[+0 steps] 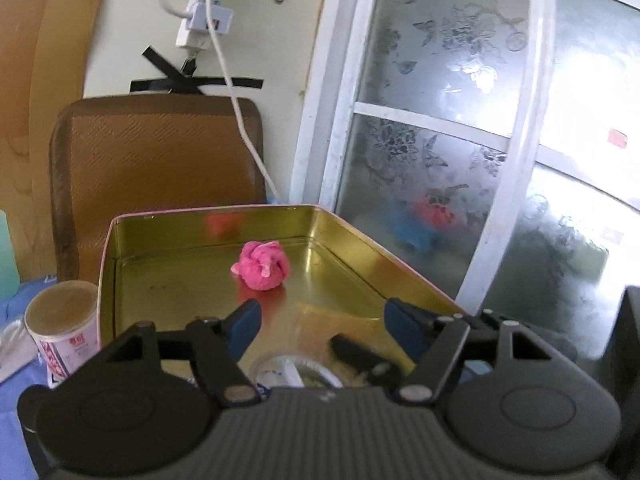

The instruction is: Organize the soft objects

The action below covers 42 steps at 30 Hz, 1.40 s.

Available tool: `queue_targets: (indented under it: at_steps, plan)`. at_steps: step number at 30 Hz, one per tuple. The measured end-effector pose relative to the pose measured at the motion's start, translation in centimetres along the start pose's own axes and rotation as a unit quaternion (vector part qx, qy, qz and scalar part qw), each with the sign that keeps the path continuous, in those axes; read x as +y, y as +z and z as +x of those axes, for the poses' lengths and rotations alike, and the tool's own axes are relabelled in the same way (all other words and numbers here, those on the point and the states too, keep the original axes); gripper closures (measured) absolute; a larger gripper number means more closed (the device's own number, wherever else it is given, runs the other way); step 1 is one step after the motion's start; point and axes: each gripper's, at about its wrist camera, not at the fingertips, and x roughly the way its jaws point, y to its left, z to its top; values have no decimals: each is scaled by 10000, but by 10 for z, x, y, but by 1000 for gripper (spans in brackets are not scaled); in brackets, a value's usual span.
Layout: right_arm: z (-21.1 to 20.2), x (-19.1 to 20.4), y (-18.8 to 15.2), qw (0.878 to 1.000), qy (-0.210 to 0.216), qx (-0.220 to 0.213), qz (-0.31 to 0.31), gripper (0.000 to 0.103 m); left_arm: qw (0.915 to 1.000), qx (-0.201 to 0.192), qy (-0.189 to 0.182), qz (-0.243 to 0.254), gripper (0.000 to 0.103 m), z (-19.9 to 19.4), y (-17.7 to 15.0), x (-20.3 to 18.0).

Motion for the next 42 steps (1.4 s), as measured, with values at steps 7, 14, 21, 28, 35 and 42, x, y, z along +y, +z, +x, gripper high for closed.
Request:
queue_targets:
  at_steps: [7,14,21,28,35,42]
  plan:
    - [-13,3,-1,9989,230,-211,350,40,9989,-250,385,-46,29,-56,-12,29]
    - [-21,54,2,9938,1047,-363,79,40,9899,-279,1302,-496,27,-126,-53,93]
    - [-19,128,0,9768,2118,-121,-280,40,9702,-90,2095,-1212,27,-174,-99,156]
    - [8,195,7,9563,2832,451,-566,41,9485,-311,2712,-1607,27,-210,-124,202]
    - [87,257,47,9522,2875,1006,-220,35,9514,-482,2429,-1833,27,-214,-136,216]
    - [182,305,51,9379,2747,2107,-217,14,9509,-750,2308,-1920,27,-221,-139,216]
